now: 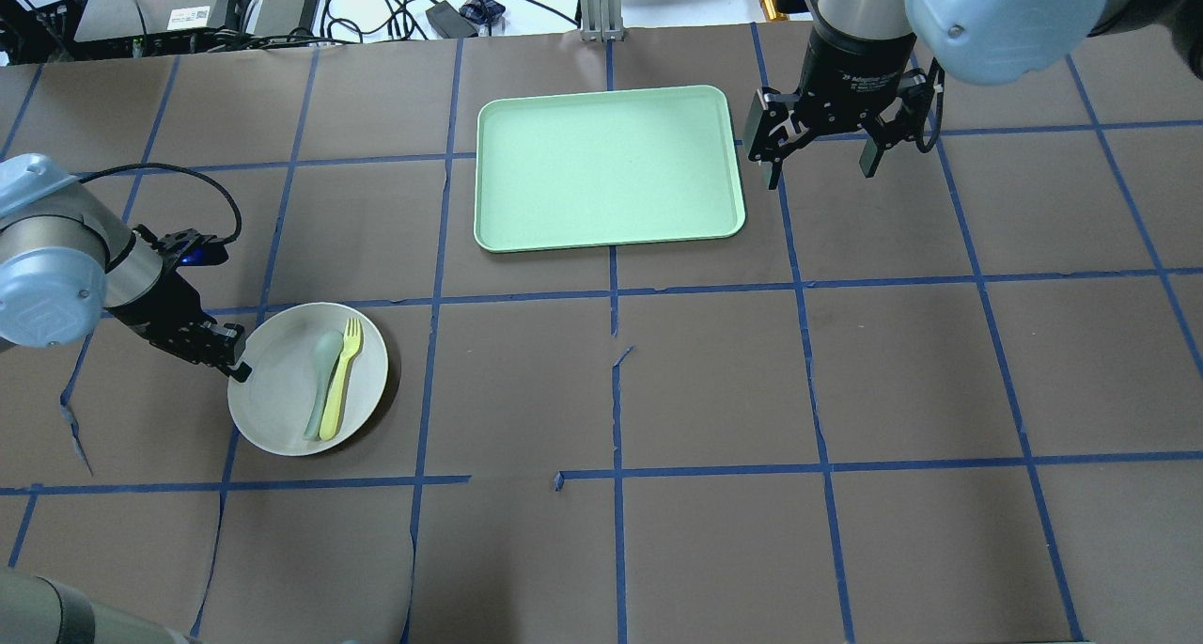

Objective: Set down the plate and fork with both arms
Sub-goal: 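Reach the left gripper to the plate's edge and grasp the rim, then slide the plate with the left gripper onto the green tray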

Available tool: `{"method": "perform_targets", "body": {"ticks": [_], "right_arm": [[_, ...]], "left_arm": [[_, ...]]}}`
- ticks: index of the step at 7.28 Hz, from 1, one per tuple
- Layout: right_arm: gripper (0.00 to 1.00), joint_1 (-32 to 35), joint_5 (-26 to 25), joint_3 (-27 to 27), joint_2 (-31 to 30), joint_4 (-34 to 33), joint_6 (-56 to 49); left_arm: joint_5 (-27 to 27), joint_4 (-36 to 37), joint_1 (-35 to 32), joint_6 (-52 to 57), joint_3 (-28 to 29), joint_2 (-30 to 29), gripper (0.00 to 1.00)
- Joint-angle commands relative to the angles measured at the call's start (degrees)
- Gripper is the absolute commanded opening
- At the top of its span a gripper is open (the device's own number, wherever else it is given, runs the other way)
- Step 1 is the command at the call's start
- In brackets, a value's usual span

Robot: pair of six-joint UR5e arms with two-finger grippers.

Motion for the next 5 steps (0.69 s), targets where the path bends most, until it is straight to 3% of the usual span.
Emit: {"method": "perform_targets", "body": {"ticks": [1,3,5], "right_arm": [[1.0,0.08,-0.15,0.0,0.0,0.0,-0.07],[1.0,0.08,-0.15,0.0,0.0,0.0,-0.07],[1.0,-0.01,0.03,0.17,0.0,0.35,-0.16]], "left_arm": [[-4.56,-11.95,-0.71,-4.64,9.34,-0.21,0.0],[-9.57,-12.8,-6.65,-12.36,14.73,-1.44,0.0],[-18.41,-10.97,-16.32,-24.48,23.32,-7.04,0.0]]}}
